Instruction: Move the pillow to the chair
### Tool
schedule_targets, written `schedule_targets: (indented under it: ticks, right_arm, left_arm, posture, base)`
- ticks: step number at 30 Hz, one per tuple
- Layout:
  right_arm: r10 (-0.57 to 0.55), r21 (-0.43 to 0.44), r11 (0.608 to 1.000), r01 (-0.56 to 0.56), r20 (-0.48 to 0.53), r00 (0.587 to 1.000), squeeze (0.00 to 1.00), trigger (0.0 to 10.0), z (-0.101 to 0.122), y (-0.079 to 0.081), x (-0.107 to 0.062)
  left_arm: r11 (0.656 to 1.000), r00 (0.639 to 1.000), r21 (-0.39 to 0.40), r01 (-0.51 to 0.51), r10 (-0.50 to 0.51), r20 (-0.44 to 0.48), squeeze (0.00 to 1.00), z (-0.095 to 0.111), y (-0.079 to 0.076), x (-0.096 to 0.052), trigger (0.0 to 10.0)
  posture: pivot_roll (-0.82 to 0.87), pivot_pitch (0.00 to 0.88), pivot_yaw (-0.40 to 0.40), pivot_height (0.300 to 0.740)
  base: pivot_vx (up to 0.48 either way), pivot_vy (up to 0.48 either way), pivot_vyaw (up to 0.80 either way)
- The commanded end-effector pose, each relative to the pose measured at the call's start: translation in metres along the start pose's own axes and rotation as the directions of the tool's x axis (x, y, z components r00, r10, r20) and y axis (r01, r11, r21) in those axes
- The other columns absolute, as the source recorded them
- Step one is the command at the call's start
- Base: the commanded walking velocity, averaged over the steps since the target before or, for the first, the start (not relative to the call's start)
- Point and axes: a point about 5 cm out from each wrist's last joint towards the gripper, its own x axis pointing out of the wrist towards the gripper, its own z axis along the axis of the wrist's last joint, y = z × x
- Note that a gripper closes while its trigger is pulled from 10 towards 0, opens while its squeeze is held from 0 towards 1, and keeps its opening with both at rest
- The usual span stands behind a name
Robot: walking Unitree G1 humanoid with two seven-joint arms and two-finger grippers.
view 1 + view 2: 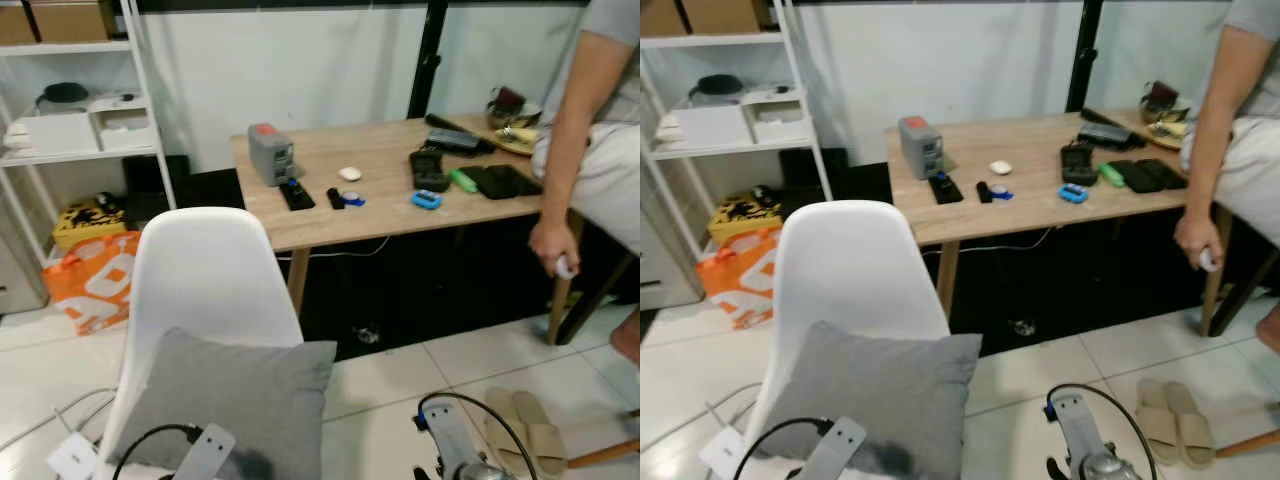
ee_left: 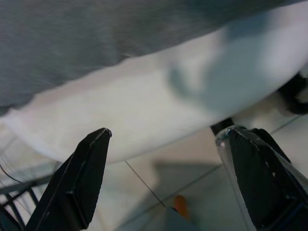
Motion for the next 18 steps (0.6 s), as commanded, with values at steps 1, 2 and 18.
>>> schedule_targets:
  ticks: [1, 2, 18]
  right_arm:
    - [-0.01, 0.007, 1.0, 0.01, -0.005, 1.0, 0.0, 10.0, -0.0016, -0.0039, -0.0008]
    - [-0.01, 0.007, 1.0, 0.01, -0.006, 1.0, 0.0, 10.0, -0.0016, -0.004, -0.0008]
    - [0.008, -0.001, 1.0, -0.008, 0.017, 1.0, 0.0, 10.0, 0.0017, -0.0028, -0.0007]
  left_arm:
    - [1.0, 1.0, 0.002, 0.008, -0.008, -0.007, 0.0, 0.0, -0.0013, 0.0002, 10.0]
    - [1.0, 1.0, 0.003, 0.007, -0.007, -0.007, 0.0, 0.0001, -0.0014, 0.0002, 10.0]
    - [1.0, 1.0, 0.009, -0.001, 0.001, -0.004, 0.0, 0.0017, -0.0002, 0.0004, 10.0]
  posture:
    - [-0.18, 0.037, -0.018, 0.74]
    - [-0.18, 0.024, -0.025, 0.74]
    - [-0.18, 0.022, -0.022, 0.74]
  base:
    - [0.0, -0.48, 0.0]
    - [0.0, -0.48, 0.0]
    - [0.0, -0.48, 0.0]
